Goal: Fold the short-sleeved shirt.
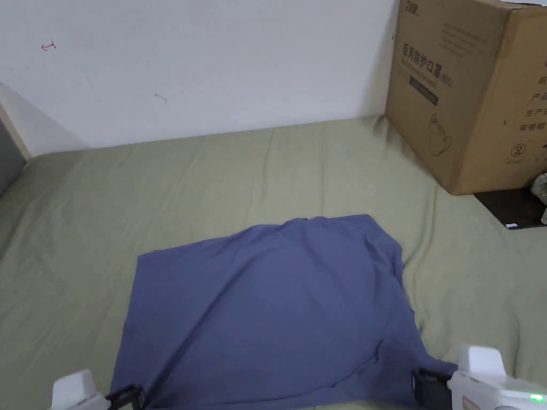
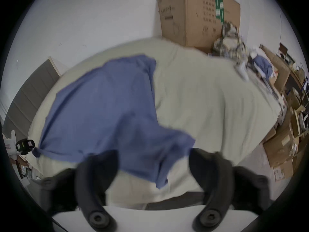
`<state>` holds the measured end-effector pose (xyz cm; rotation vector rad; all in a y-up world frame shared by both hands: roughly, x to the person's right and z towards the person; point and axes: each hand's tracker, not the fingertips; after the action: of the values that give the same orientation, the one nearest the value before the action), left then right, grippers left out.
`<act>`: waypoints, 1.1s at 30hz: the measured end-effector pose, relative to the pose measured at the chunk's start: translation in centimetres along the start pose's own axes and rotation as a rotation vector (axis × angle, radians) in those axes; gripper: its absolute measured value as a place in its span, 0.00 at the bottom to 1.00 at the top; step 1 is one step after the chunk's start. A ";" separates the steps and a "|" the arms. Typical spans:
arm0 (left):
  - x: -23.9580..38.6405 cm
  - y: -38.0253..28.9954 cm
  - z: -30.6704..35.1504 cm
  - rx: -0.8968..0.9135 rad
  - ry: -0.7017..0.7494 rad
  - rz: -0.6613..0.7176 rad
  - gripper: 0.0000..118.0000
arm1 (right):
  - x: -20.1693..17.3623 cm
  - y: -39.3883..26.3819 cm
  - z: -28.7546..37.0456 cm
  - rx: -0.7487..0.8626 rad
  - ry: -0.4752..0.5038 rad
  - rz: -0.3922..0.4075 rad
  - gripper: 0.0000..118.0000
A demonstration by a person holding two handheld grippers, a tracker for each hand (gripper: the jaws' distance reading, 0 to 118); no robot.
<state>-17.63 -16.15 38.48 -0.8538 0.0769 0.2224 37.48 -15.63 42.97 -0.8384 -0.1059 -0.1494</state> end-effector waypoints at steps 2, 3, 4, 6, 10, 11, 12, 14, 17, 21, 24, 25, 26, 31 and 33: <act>1.3 1.9 2.3 0.106 -0.025 -0.003 0.94 | -0.7 2.4 2.5 0.124 0.011 0.011 0.85; 1.9 2.9 3.5 0.174 -0.039 -0.013 0.94 | -1.4 3.8 4.1 0.184 0.023 0.019 0.85; 2.5 3.8 4.5 0.229 -0.049 -0.018 0.94 | -2.1 4.9 5.6 0.247 0.021 0.025 0.85; 3.9 5.9 6.9 0.354 -0.054 -0.027 0.94 | -3.3 7.1 8.5 0.389 0.012 0.049 0.85; 6.1 8.4 10.2 0.552 -0.063 -0.075 0.94 | -5.4 9.9 12.8 0.599 -0.017 0.113 0.84; 6.7 8.8 10.9 0.587 -0.057 -0.085 0.94 | -5.8 10.2 13.5 0.637 -0.017 0.123 0.84; 7.2 9.1 11.5 0.622 -0.053 -0.105 0.94 | -6.1 10.6 14.1 0.668 -0.020 0.127 0.84; 8.0 9.3 12.2 0.690 -0.051 -0.125 0.94 | -6.7 10.8 14.9 0.701 -0.022 0.126 0.81; 9.1 8.9 12.9 0.746 -0.045 -0.169 0.82 | -7.5 10.7 15.4 0.742 -0.043 0.130 0.54; 9.9 8.0 13.0 0.771 -0.068 -0.203 0.00 | -8.0 10.6 15.4 0.751 -0.040 0.143 0.00; 10.2 7.2 13.5 0.754 -0.089 -0.216 0.00 | -7.5 10.5 15.4 0.747 -0.018 0.148 0.00; 10.3 7.0 13.6 0.746 -0.091 -0.215 0.00 | -7.4 10.4 15.4 0.750 -0.019 0.140 0.00; 9.8 7.3 13.1 0.738 -0.086 -0.214 0.00 | -7.4 10.3 15.4 0.749 -0.020 0.141 0.00; 8.0 7.2 12.1 0.632 -0.043 -0.201 0.00 | -7.3 10.4 15.2 0.733 -0.010 0.154 0.00; 7.0 6.9 11.2 0.530 -0.024 -0.187 0.00 | -7.4 10.3 15.0 0.726 -0.005 0.156 0.00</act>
<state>-12.65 -2.15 39.67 -0.3267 0.0301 0.0307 31.47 2.99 44.25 -0.1209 -0.0896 0.0419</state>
